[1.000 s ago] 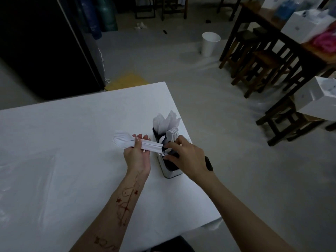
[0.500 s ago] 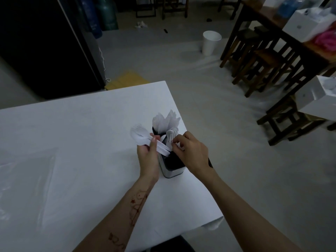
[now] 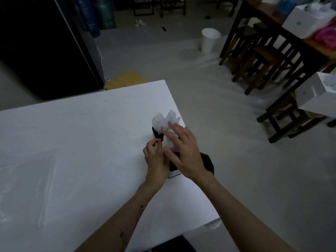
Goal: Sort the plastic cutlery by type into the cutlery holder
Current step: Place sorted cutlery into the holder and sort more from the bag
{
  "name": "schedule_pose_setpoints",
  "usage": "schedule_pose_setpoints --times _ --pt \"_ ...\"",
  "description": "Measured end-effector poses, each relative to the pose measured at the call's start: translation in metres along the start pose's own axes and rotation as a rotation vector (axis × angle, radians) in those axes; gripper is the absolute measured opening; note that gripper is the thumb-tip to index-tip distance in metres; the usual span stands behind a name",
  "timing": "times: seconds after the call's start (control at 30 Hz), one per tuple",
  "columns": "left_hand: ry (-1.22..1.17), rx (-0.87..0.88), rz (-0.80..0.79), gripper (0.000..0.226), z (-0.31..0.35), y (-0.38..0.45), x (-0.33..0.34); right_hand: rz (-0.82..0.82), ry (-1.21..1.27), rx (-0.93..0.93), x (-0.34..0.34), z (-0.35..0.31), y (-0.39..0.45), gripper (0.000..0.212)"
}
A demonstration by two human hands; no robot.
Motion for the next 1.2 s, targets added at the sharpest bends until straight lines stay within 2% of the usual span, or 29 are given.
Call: schedule_pose_setpoints --times 0.17,0.27,0.37,0.47,0.53,0.57,0.67,0.77,0.87,0.97,1.13,1.2 --pt "-0.066 0.059 -0.092 0.058 -0.007 -0.010 0.006 -0.070 -0.158 -0.079 0.023 -0.001 -0.010 0.042" --pt "-0.062 0.100 -0.134 0.058 -0.016 -0.015 0.005 -0.100 -0.234 -0.041 0.036 0.003 -0.019 0.046" --pt "-0.152 0.081 -0.180 0.050 -0.031 -0.018 0.000 -0.107 -0.225 0.064 0.036 0.010 -0.027 0.060" --pt "-0.182 0.039 -0.139 0.046 -0.033 -0.013 -0.013 0.007 -0.139 0.224 0.024 0.019 -0.045 0.084" --pt "-0.203 -0.045 -0.113 0.045 -0.035 0.006 -0.018 0.078 0.009 0.458 0.023 0.034 -0.065 0.102" --pt "-0.238 -0.113 -0.112 0.045 -0.036 0.018 -0.020 0.064 0.102 0.588 0.030 0.040 -0.075 0.108" --pt "-0.436 -0.303 -0.195 0.049 -0.023 0.048 -0.019 0.012 0.281 0.841 0.052 0.050 -0.092 0.109" --pt "-0.717 -0.425 -0.318 0.052 0.001 0.059 -0.009 0.016 0.205 0.841 0.053 0.053 -0.083 0.100" --pt "-0.793 -0.490 -0.381 0.055 0.001 0.061 -0.003 0.016 0.141 0.797 0.053 0.056 -0.074 0.087" --pt "-0.904 -0.486 -0.229 0.051 -0.021 0.067 -0.017 -0.017 0.165 0.715 0.049 0.061 -0.054 0.090" --pt "-1.084 -0.450 0.106 0.058 -0.062 0.071 -0.085 -0.214 0.390 0.536 0.071 0.057 0.034 0.096" --pt "-1.132 -0.428 0.230 0.058 -0.086 0.075 -0.117 -0.295 0.384 0.420 0.088 0.052 0.080 0.097"
Point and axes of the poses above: each hand's wrist, its own y-axis towards the middle knuckle, its own x-axis out of the palm, z = x × y, the point moved 9 cm from there along y, towards the middle knuckle, and after that the axes turned 9 degrees about -z, right-handed, at the moved point
